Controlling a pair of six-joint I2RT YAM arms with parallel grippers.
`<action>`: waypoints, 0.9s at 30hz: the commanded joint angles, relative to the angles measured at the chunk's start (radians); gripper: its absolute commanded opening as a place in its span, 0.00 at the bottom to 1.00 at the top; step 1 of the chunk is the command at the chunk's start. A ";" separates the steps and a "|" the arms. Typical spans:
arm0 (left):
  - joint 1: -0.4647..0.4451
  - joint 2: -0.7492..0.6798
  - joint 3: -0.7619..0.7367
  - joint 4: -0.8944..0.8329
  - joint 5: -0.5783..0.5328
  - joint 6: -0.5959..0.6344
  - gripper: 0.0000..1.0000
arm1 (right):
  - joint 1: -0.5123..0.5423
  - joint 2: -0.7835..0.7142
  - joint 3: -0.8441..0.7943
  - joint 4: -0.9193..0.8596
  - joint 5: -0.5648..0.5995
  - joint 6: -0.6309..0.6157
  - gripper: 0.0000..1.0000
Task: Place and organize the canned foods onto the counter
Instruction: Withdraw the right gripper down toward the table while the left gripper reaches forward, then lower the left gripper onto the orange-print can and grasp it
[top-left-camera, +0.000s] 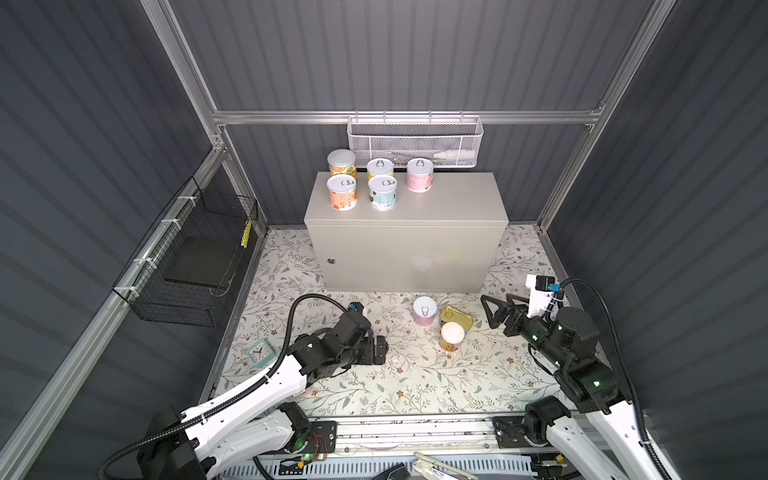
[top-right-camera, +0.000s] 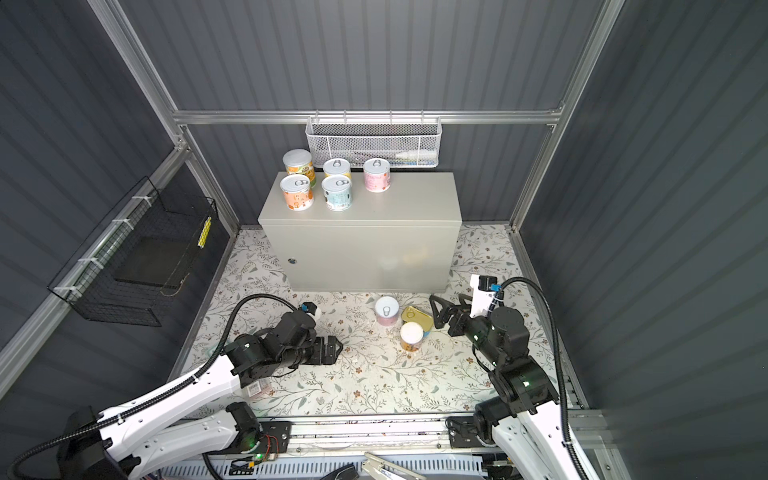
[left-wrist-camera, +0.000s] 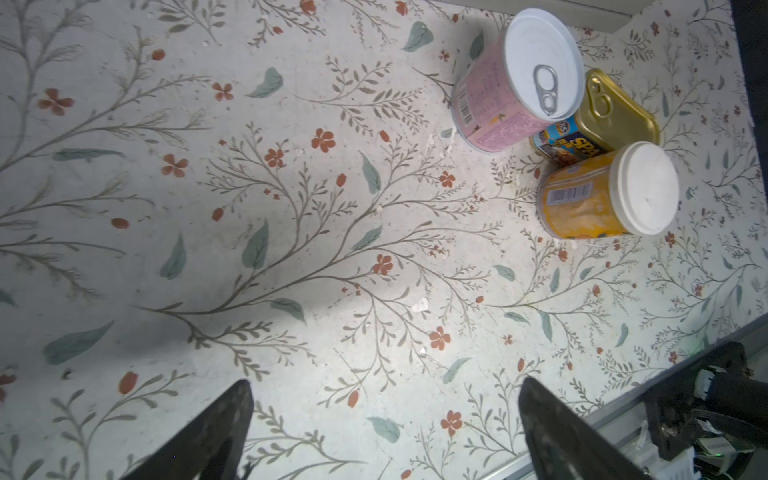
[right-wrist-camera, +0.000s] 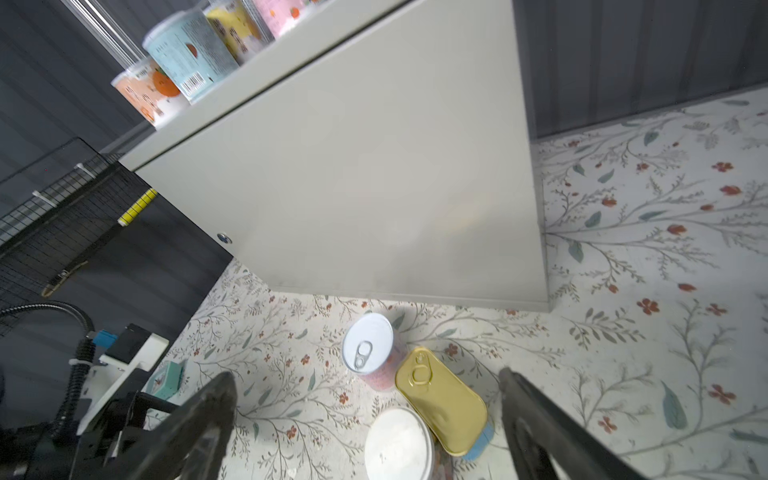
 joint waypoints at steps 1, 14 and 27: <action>-0.041 0.065 0.029 0.118 -0.036 -0.083 1.00 | -0.004 -0.030 -0.050 -0.086 0.041 0.021 0.99; -0.267 0.524 0.321 0.283 -0.098 -0.039 1.00 | -0.004 -0.209 -0.180 -0.146 0.017 0.052 0.99; -0.302 0.773 0.501 0.371 -0.137 -0.006 1.00 | -0.004 -0.286 -0.211 -0.154 0.009 0.057 0.99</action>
